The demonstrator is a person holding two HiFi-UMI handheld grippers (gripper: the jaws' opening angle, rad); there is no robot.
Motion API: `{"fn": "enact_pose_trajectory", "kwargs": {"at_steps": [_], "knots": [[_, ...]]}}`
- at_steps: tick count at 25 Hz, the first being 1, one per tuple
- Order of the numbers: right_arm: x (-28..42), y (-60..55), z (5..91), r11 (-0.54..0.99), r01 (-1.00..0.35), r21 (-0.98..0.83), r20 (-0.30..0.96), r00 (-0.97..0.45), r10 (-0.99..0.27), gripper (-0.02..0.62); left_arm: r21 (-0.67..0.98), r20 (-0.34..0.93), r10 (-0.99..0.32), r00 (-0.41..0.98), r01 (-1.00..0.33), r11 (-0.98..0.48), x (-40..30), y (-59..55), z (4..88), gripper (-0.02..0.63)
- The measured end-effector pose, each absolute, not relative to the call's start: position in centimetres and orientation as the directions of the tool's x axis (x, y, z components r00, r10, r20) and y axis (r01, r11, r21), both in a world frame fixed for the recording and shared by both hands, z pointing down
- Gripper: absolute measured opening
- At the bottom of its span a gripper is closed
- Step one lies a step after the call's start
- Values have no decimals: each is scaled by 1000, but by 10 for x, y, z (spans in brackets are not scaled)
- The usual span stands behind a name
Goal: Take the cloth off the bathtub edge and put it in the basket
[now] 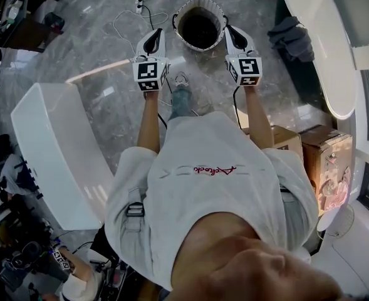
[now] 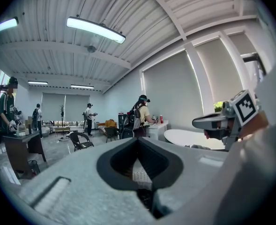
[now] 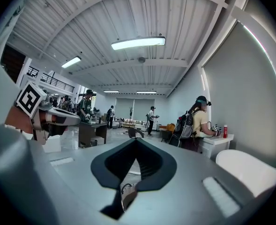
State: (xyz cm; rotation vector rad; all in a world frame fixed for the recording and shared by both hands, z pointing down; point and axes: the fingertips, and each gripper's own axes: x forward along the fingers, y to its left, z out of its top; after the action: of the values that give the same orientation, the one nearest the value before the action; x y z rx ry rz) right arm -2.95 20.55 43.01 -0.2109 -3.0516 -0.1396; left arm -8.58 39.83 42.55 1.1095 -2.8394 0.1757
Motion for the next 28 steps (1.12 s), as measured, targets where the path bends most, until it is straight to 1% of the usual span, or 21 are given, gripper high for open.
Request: {"fn": "enact_pose_trajectory", "kwargs": {"at_steps": [12, 19, 23, 28], "knots": [[-166, 200, 416, 987, 127, 99, 73, -990, 120, 5, -61, 102, -664, -740, -671, 739, -230, 398, 416, 3], [-242, 215, 407, 984, 129, 121, 79, -990, 120, 5, -52, 109, -647, -754, -655, 754, -301, 421, 413, 3], [-284, 225, 400, 982, 131, 137, 73, -990, 122, 5, -31, 89, -640, -763, -645, 764, -343, 435, 409, 3], [-318, 231, 399, 984, 108, 142, 72, -992, 99, 5, -28, 90, -658, -748, -662, 749, -379, 441, 413, 3]]}}
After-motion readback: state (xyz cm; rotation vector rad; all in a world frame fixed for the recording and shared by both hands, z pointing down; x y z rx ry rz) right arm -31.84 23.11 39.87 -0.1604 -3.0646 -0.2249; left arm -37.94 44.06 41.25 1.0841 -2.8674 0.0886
